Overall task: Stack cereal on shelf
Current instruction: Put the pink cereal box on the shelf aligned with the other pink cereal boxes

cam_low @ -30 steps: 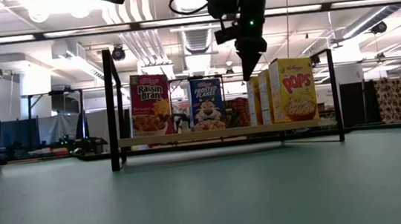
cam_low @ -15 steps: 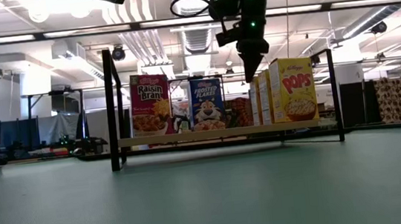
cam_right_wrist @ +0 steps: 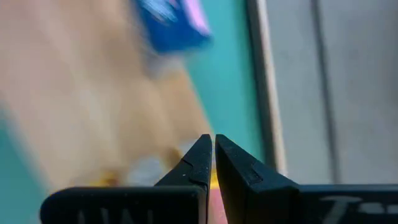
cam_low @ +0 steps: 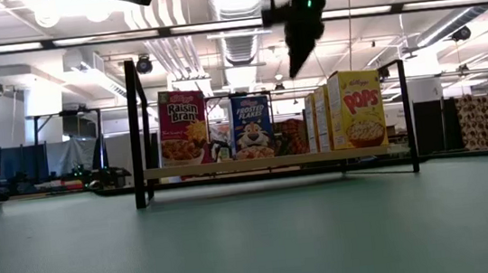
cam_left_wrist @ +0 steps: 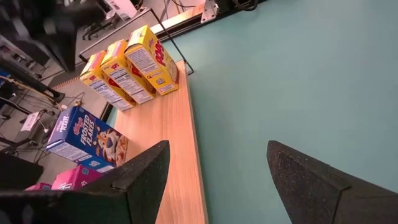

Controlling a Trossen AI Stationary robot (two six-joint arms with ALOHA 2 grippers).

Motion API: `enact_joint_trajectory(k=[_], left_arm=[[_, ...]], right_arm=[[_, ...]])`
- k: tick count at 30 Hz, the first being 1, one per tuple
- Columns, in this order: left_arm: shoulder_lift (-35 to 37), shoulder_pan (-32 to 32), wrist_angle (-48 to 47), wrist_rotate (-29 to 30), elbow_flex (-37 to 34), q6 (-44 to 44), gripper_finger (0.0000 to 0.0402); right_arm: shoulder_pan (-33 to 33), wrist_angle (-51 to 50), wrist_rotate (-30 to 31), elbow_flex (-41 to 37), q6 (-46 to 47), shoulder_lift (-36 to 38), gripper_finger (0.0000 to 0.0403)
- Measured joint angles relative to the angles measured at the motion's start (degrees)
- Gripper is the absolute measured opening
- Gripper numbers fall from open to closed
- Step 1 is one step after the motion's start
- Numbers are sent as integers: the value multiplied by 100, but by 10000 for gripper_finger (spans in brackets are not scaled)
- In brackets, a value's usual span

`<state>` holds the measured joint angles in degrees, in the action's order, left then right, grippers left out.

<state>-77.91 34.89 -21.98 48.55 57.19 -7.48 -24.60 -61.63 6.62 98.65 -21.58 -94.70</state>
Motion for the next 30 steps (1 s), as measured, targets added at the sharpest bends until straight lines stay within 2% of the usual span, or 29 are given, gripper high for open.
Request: enact_joint_trajectory(k=[3, 5, 10, 15, 17, 23, 30], left_arm=[[0, -1, 0, -1, 0, -135, 252], [0, 1, 2, -3, 0, -229, 252], [0, -1, 7, -5, 0, -498, 252], [0, -1, 15, -14, 0, -754, 252], [0, 0, 43, -87, 0, -848, 252], [0, 1, 57, -133, 207, -1230, 252], [0, 7, -8, -559, 488, -1297, 252]], right_arm=[[141, 95, -729, -123, 250, 376, 13], [295, 253, -959, -300, 358, 647, 13], [844, 1024, -1097, -1089, 546, 1449, 13], [1528, 2196, -1111, -2204, 836, 2216, 13], [1829, 2708, -1048, -2706, 913, 2495, 13], [2800, 4039, -209, -4102, 1252, 3098, 13], [3700, 5533, 141, -5388, 1565, 3531, 13]])
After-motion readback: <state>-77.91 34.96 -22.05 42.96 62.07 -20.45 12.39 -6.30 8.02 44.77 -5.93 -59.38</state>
